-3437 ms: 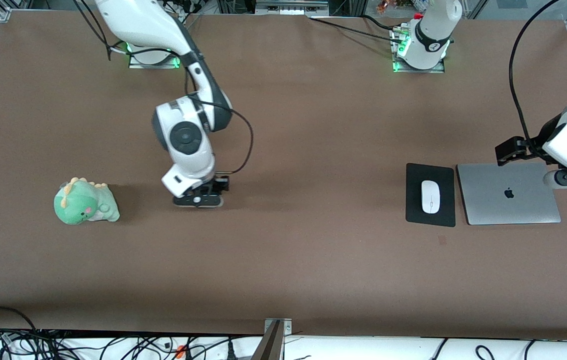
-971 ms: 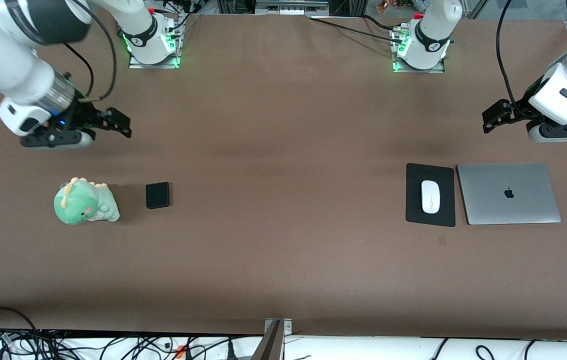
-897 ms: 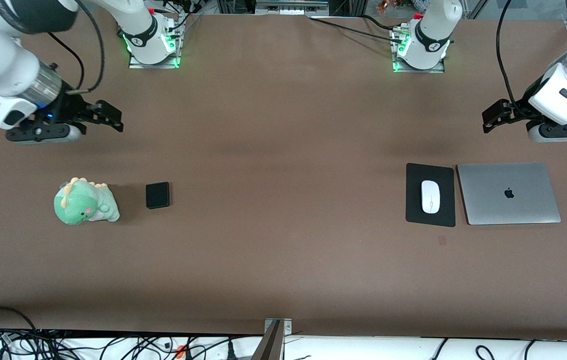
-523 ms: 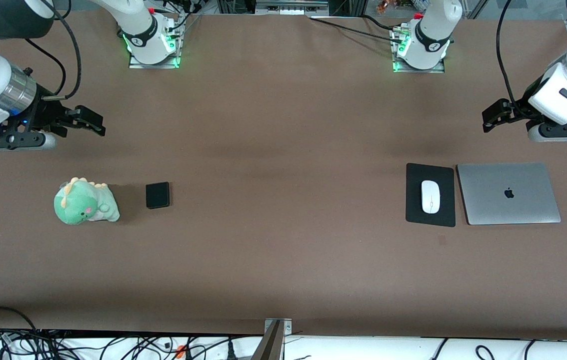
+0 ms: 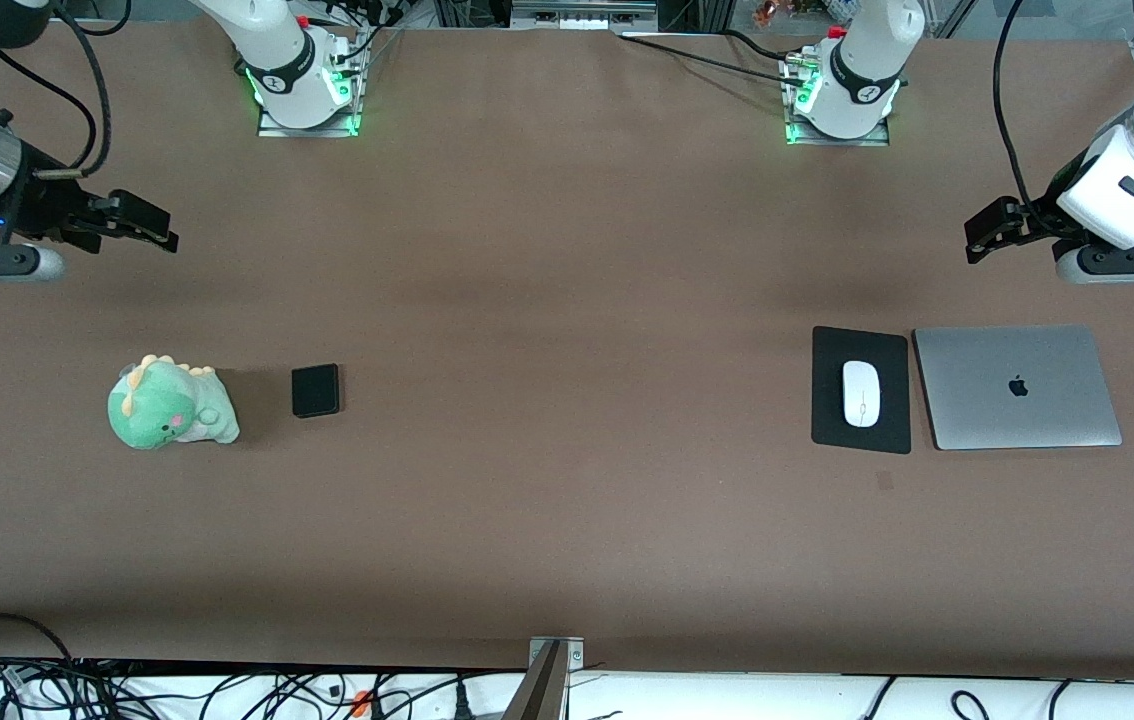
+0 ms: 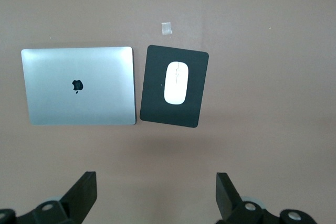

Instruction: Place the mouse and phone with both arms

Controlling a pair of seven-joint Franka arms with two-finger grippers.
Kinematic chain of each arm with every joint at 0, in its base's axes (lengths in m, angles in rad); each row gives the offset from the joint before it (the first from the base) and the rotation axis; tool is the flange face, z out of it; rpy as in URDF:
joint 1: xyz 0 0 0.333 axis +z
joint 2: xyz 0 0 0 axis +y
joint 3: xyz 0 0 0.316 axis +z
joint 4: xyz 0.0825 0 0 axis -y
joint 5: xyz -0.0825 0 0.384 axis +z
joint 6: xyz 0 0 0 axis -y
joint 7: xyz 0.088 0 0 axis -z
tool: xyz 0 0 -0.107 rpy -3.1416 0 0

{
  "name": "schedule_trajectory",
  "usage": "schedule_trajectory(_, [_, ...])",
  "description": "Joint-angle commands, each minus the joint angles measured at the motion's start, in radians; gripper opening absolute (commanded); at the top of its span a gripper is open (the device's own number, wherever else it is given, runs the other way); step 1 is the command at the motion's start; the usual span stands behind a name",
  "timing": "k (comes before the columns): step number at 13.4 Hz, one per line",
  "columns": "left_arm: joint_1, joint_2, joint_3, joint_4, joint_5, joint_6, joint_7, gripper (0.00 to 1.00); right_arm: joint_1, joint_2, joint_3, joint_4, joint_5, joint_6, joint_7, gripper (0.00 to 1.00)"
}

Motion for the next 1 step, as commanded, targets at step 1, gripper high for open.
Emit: schedule_trajectory(1, [0.003, -0.003, -0.002, 0.035, 0.019, -0.025, 0.011, 1.00, -0.018, 0.004, 0.030, 0.031, -0.031, -0.019, -0.018, 1.00])
